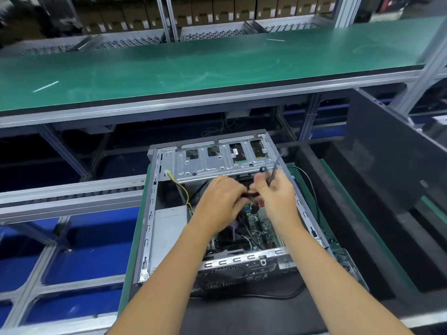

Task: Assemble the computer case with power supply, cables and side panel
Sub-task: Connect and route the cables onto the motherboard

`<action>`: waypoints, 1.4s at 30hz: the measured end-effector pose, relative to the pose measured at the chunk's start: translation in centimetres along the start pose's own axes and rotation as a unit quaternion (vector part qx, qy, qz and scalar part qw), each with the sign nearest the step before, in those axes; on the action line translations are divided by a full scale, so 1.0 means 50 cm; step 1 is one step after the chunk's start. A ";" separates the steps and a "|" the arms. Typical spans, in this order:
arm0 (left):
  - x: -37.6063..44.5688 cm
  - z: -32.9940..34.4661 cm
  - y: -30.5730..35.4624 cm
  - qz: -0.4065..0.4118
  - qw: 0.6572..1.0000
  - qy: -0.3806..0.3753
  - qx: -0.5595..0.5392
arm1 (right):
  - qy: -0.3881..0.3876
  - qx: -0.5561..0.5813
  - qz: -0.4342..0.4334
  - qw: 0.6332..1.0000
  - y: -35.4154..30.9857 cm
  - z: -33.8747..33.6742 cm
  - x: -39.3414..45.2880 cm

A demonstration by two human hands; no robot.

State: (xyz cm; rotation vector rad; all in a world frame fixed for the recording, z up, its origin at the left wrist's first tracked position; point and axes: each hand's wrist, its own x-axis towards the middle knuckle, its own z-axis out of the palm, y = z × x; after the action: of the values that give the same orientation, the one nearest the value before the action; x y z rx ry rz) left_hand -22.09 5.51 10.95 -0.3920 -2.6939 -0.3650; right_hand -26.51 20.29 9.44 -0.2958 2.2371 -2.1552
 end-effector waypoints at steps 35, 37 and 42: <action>0.079 0.079 -0.011 -0.318 0.849 -0.051 -0.419 | 0.288 0.081 0.272 0.915 0.013 0.085 0.063; 0.079 0.081 -0.014 -0.320 0.848 -0.053 -0.420 | 0.310 0.160 0.309 0.884 0.013 0.080 0.065; 0.084 0.086 -0.016 -0.328 0.841 -0.061 -0.426 | 0.270 0.226 0.312 0.883 0.023 0.063 0.079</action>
State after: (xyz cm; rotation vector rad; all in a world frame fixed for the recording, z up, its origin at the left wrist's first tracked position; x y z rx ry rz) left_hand -27.51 7.01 8.72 0.3316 -2.5421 -1.8022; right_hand -30.06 16.60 8.63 0.9996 1.5482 -2.4125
